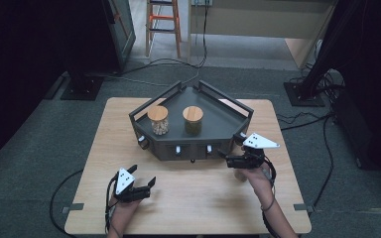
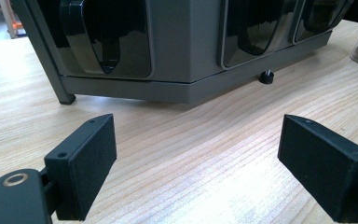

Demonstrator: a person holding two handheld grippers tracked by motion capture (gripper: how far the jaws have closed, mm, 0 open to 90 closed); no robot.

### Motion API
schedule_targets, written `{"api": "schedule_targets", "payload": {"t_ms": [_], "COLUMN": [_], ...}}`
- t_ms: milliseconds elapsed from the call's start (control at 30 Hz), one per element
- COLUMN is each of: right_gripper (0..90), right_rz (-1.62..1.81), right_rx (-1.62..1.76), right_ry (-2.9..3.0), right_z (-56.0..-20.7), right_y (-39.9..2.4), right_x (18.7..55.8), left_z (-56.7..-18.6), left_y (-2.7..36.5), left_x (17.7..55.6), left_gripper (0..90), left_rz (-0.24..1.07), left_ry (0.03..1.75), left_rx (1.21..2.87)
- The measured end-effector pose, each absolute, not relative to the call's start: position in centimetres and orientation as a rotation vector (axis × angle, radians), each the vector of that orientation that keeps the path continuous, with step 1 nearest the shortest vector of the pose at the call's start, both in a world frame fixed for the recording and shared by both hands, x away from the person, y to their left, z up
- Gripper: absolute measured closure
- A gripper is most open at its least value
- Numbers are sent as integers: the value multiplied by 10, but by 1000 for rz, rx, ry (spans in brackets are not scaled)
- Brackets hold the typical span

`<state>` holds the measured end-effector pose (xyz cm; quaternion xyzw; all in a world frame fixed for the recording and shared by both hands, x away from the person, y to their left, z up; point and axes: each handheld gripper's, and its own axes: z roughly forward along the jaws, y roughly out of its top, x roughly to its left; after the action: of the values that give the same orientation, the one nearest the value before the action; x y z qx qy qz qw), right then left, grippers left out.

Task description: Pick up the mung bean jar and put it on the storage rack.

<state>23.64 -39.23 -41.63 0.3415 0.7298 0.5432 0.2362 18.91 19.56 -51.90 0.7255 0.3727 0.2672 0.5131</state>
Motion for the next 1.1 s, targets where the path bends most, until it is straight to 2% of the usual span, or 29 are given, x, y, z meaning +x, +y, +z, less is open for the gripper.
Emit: {"api": "schedule_targets", "payload": {"t_ms": [533, 1100], "right_gripper": [146, 147], "right_rz": [1431, 1406], "right_rx": [922, 961], "right_ry": [1970, 1962], "right_z": [-428, -442], "right_y": [-402, -411], "right_x": [212, 202], "left_z": [-518, -518], "left_y": [194, 194], "left_x": [189, 190], "left_gripper": [114, 114], "left_rz": [648, 648], "left_ry": [889, 884], "left_rx": [1754, 1765]}}
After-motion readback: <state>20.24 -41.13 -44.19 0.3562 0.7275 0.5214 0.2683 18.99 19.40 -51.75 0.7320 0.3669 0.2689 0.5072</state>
